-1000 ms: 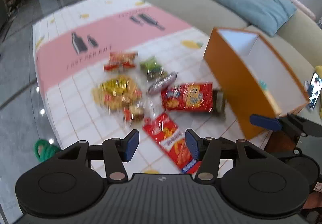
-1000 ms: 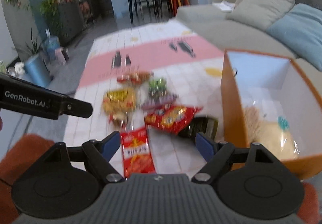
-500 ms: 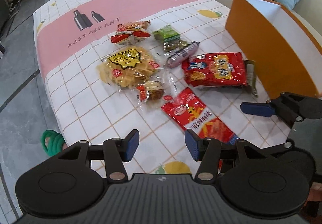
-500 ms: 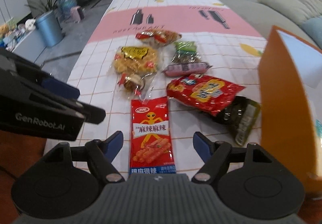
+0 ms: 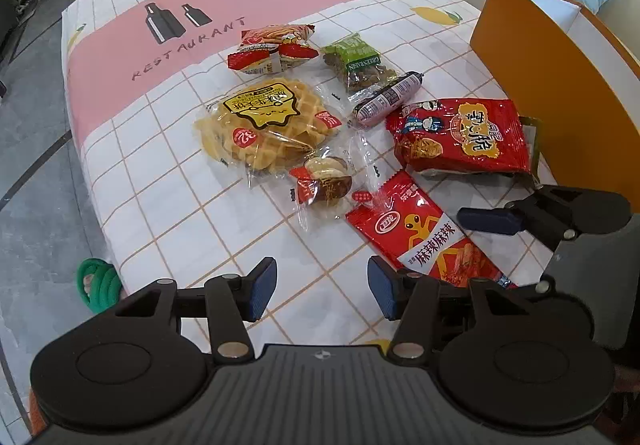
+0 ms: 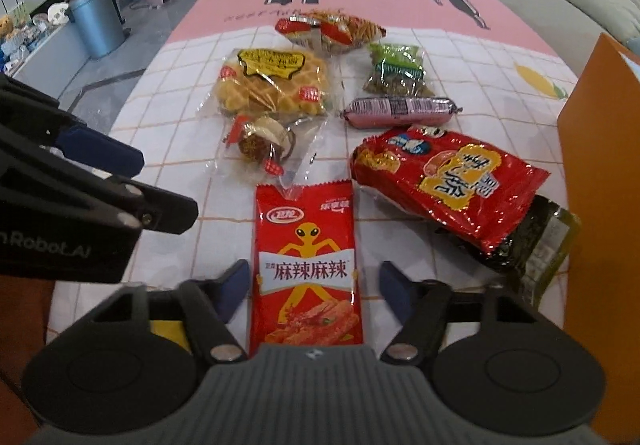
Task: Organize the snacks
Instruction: 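Grasp the red spicy-strip pack with the right tool while the left grasps a small snack bag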
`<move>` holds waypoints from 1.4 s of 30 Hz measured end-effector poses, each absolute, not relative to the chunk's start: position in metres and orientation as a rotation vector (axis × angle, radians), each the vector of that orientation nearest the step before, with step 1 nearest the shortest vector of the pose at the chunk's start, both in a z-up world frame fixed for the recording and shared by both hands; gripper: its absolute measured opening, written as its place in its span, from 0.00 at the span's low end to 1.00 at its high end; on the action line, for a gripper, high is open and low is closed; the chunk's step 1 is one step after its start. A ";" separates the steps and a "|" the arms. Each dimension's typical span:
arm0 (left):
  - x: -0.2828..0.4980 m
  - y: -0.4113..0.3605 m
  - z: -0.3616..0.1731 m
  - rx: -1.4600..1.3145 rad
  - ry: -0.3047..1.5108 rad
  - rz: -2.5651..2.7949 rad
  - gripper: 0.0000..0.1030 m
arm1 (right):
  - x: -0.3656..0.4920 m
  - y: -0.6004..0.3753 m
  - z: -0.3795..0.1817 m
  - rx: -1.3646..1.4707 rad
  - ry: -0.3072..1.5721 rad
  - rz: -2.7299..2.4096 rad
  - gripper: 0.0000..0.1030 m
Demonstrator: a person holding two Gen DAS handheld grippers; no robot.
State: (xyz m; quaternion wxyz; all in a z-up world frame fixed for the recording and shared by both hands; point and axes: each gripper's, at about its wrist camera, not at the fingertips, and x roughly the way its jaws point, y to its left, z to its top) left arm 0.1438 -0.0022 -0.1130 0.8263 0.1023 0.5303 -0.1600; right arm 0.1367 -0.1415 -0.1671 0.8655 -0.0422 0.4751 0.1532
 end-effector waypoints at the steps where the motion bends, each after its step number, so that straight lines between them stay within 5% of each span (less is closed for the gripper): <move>1: 0.145 -0.003 -0.113 0.213 1.123 -0.347 0.60 | 0.135 -0.140 -0.167 -0.105 0.987 0.324 0.60; 13: 0.161 -0.016 -0.114 0.212 1.034 -0.406 0.66 | 0.136 -0.148 -0.164 -0.156 0.965 0.286 0.35; 28: 0.197 -0.036 -0.152 0.130 1.101 -0.302 0.74 | 0.143 -0.168 -0.167 -0.099 0.961 0.248 0.32; 35: 0.191 -0.036 -0.148 0.132 1.063 -0.328 0.44 | 0.143 -0.167 -0.167 -0.104 0.957 0.251 0.32; 42: 0.178 -0.032 -0.133 0.165 1.045 -0.322 0.41 | 0.135 -0.166 -0.162 -0.109 0.968 0.271 0.28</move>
